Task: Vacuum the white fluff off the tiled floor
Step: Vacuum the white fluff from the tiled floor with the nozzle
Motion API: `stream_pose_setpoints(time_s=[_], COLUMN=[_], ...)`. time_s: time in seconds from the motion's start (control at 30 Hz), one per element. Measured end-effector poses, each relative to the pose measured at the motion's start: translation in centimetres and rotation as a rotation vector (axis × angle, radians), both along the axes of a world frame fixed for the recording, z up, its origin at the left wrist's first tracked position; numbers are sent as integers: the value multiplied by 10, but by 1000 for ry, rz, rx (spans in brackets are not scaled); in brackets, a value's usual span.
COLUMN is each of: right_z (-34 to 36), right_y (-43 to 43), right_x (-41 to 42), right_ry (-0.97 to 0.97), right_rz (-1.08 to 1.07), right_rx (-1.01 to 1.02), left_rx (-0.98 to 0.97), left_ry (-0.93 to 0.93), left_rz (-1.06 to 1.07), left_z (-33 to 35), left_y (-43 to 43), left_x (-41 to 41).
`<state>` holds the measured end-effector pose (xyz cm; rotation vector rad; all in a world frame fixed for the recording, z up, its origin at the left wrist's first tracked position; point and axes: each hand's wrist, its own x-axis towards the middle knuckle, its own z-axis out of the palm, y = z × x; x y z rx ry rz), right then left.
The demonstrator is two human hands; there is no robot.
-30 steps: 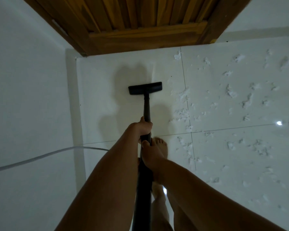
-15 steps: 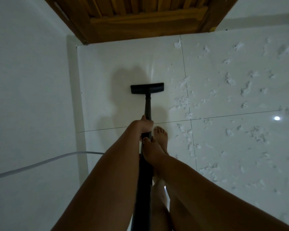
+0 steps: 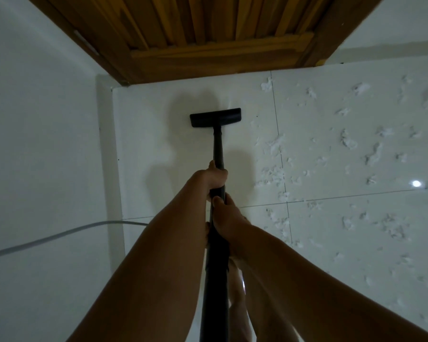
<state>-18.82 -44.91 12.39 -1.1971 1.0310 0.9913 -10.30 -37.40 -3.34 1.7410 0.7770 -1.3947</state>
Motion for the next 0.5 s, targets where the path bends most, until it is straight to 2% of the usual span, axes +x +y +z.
stream_pose_setpoints(time_s=[0.03, 0.3, 0.5], right_z=[2, -5, -12], right_y=[2, 7, 9], right_x=[7, 55, 41], right_ry=[-17, -5, 48], right_rz=[50, 21, -40], right_rx=[0, -45, 17], left_rx=[-1, 14, 23], left_ry=[-5, -46, -46], left_rz=[4, 5, 12], left_z=[0, -5, 0], left_y=[-1, 1, 5], left_x=[8, 51, 35])
